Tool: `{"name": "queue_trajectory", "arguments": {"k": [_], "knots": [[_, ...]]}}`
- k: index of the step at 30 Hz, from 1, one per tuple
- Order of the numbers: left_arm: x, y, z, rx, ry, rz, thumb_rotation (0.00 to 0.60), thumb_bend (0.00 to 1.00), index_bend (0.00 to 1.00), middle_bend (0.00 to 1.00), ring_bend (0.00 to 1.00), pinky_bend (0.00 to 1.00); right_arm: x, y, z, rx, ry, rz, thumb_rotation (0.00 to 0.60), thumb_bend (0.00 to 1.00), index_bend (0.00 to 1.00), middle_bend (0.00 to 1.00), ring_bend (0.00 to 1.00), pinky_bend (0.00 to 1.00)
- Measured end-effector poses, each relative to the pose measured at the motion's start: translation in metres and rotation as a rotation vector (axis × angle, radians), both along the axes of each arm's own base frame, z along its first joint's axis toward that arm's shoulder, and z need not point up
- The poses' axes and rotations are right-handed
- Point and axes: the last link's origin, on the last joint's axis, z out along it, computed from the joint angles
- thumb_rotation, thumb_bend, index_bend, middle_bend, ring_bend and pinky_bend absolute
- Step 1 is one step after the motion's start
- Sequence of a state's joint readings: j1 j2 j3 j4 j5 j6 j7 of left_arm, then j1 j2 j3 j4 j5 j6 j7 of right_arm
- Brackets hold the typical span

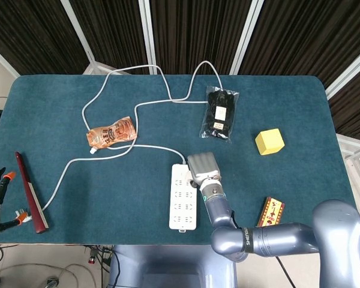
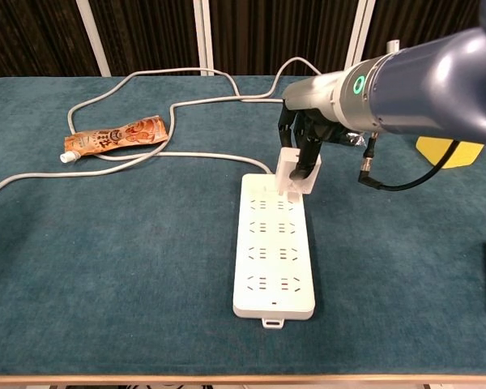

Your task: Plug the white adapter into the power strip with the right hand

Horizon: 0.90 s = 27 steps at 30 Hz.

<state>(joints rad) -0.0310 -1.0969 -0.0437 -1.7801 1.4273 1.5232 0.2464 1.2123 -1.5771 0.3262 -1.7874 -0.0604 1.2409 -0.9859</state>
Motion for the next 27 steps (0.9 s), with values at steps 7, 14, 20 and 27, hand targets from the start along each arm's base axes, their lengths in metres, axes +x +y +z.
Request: {"name": "queue_trajectory", "arguments": {"k": [7, 14, 20, 27], "knots": [[-0.0004, 0.0004, 0.0003, 0.001, -0.001, 0.000, 0.600, 0.10, 0.12, 0.00, 0.00, 0.00, -0.0013, 0.0006, -0.0056, -0.007, 0.005, -0.006, 0.600, 0.70, 0.81, 0.76, 0.99, 1.00], [-0.0001, 0.0004, -0.0004, -0.003, 0.000, -0.001, 0.600, 0.10, 0.12, 0.00, 0.00, 0.00, -0.0016, 0.0027, -0.0065, -0.006, 0.013, -0.007, 0.600, 0.70, 0.81, 0.76, 0.99, 1.00], [-0.0005, 0.0005, 0.0002, 0.001, 0.000, 0.001, 0.600, 0.10, 0.12, 0.00, 0.00, 0.00, -0.0031, 0.0044, -0.0065, -0.002, 0.017, -0.007, 0.600, 0.70, 0.81, 0.76, 0.99, 1.00], [-0.0003, 0.0005, -0.0006, -0.003, 0.002, 0.001, 0.600, 0.10, 0.12, 0.00, 0.00, 0.00, -0.0037, 0.0065, -0.0075, 0.000, 0.014, -0.010, 0.600, 0.70, 0.81, 0.76, 0.99, 1.00]]}}
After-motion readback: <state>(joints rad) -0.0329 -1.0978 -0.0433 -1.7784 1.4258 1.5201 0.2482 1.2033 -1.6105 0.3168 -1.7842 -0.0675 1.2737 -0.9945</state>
